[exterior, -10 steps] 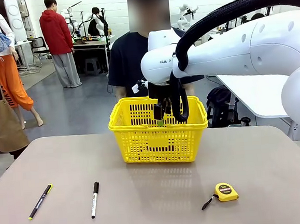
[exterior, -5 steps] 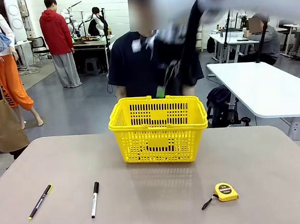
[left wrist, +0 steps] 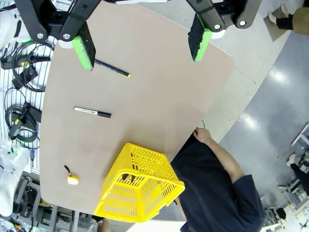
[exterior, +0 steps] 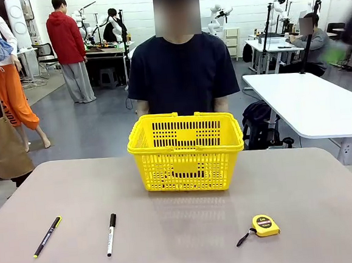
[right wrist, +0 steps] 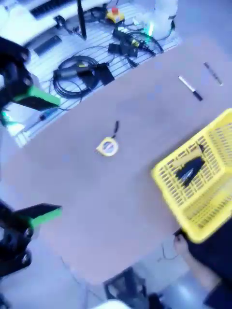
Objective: Place the items the person wants into the basket.
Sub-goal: Pick up the item the person points to and place it in the Market Basket.
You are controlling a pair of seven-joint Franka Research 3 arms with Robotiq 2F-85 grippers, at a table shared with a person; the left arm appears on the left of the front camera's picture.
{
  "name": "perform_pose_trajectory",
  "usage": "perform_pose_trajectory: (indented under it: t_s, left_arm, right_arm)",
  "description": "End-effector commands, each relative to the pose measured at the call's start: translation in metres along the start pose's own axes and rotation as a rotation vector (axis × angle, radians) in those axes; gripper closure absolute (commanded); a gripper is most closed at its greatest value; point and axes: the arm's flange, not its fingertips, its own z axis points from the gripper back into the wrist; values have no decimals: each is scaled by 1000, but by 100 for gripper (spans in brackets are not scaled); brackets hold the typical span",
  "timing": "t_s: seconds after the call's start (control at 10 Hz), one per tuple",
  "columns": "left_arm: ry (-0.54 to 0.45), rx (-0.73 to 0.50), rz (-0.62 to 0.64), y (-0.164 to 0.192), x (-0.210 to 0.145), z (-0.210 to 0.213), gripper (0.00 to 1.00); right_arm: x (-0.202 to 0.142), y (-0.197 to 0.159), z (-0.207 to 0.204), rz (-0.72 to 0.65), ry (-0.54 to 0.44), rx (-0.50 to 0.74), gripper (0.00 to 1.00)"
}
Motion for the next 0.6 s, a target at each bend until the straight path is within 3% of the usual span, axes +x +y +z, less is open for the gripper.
perform_pose_trajectory:
  t_s: [0.0,0.2,0.5]
  left_arm:
    - [-21,-2,-19,0,-2,1,0]
    - [-21,-2,-19,0,-2,1,0]
    - [-21,-2,-19,0,-2,1,0]
  right_arm:
    - [-102,-47,-11,-37,-13,-33,0]
    - [-131,-71,-28,-85,32,-83,0]
    - [-143,-96,-56,-160,81,-100,0]
